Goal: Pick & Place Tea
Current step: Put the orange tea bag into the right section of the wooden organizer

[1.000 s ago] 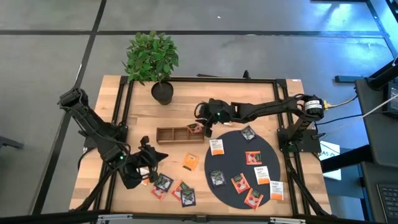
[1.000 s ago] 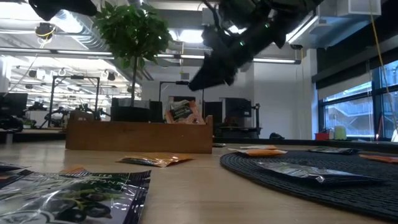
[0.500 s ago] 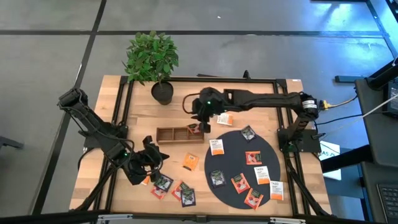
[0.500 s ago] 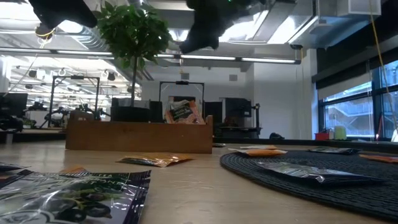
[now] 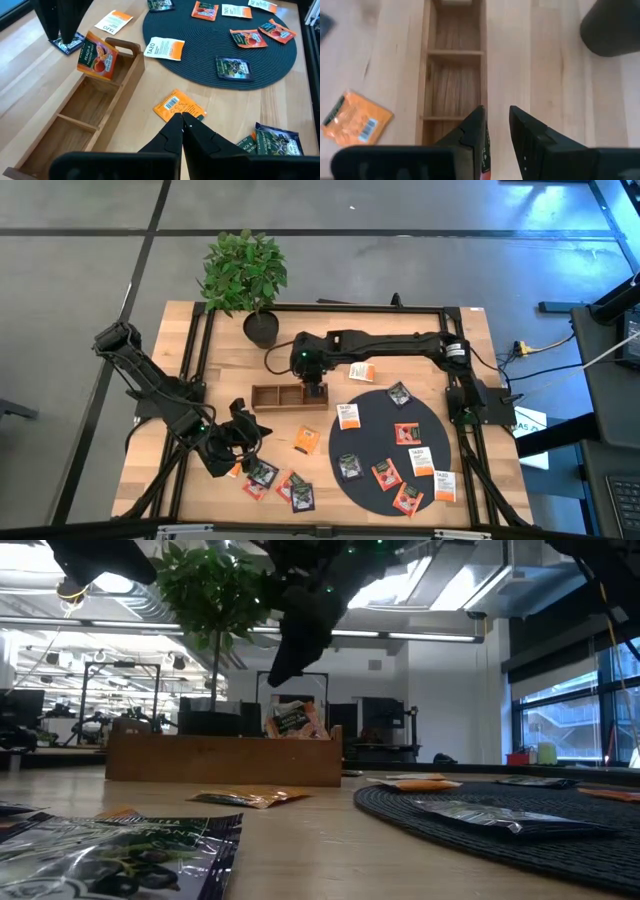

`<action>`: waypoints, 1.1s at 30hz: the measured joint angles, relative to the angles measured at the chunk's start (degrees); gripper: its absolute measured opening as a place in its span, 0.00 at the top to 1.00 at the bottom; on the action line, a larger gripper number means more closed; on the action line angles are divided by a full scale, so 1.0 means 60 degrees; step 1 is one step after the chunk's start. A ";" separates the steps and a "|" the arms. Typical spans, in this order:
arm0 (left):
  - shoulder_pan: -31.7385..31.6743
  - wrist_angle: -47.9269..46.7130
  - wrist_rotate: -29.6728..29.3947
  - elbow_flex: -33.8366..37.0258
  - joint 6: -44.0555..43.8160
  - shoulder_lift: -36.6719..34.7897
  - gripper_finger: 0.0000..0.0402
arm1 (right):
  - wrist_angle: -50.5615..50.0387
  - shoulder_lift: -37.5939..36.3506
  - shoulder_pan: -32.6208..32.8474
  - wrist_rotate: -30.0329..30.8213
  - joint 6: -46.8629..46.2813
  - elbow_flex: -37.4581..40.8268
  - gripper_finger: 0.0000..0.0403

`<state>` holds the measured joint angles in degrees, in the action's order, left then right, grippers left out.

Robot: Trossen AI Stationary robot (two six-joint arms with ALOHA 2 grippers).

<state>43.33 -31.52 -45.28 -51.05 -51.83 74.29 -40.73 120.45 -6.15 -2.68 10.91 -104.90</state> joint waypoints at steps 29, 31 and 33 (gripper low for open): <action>0.0000 0.0002 -0.0007 0.0000 0.0000 0.0035 0.99 | -0.0470 0.0588 -0.0314 -0.1082 -0.0268 0.0051 0.53; 0.0000 0.0002 -0.0007 0.0002 0.0004 0.0035 0.99 | -0.0545 0.0712 -0.0307 -0.1211 -0.0260 0.0058 0.55; 0.0000 -0.0002 -0.0007 0.0004 0.0011 0.0035 0.98 | -0.0430 0.0770 -0.0306 -0.1255 -0.0241 0.0058 0.58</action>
<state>43.33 -31.53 -45.32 -51.03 -51.77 74.50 -43.31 125.08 -7.99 -10.21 9.46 -104.55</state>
